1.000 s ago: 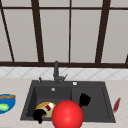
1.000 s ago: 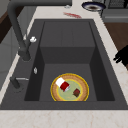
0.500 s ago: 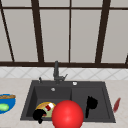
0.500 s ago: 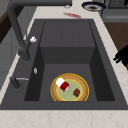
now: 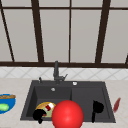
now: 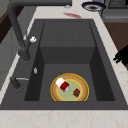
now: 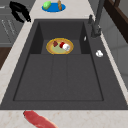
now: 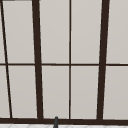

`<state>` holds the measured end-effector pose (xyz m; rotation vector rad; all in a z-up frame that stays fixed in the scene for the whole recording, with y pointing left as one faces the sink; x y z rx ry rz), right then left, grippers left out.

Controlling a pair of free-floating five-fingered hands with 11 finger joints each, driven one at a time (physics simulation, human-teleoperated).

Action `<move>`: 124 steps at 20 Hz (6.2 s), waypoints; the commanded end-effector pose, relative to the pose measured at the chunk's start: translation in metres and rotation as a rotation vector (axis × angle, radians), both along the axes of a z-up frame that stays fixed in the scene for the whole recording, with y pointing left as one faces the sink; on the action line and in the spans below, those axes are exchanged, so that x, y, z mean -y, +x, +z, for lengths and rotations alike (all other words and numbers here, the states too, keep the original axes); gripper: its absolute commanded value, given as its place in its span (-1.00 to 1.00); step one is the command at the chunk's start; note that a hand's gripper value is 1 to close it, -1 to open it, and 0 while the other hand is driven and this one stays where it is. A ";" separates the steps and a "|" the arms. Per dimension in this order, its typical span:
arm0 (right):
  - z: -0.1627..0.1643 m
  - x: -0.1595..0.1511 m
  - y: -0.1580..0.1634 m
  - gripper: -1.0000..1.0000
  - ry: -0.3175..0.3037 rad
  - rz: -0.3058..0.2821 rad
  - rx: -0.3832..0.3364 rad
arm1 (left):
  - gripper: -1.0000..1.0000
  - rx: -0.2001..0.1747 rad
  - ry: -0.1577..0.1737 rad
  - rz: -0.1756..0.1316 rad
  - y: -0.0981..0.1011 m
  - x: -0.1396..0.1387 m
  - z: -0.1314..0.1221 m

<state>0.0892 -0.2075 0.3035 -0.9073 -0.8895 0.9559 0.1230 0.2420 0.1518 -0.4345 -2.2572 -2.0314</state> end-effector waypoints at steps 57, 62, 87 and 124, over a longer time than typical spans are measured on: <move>-0.007 0.044 -0.002 -1.00 -0.040 0.025 -0.106 | 0.00 0.000 0.000 0.000 0.000 0.000 0.000; -0.016 0.019 -0.003 -1.00 -0.062 0.056 -0.108 | 0.00 0.000 0.000 0.000 0.000 0.000 0.000; -0.019 -0.012 -0.003 0.00 -0.012 0.045 -0.081 | -1.00 -0.075 0.032 0.016 0.064 0.022 -0.002; -0.020 -0.012 -0.003 0.00 -0.009 0.040 -0.077 | -1.00 -0.098 0.061 0.177 0.176 0.056 -0.074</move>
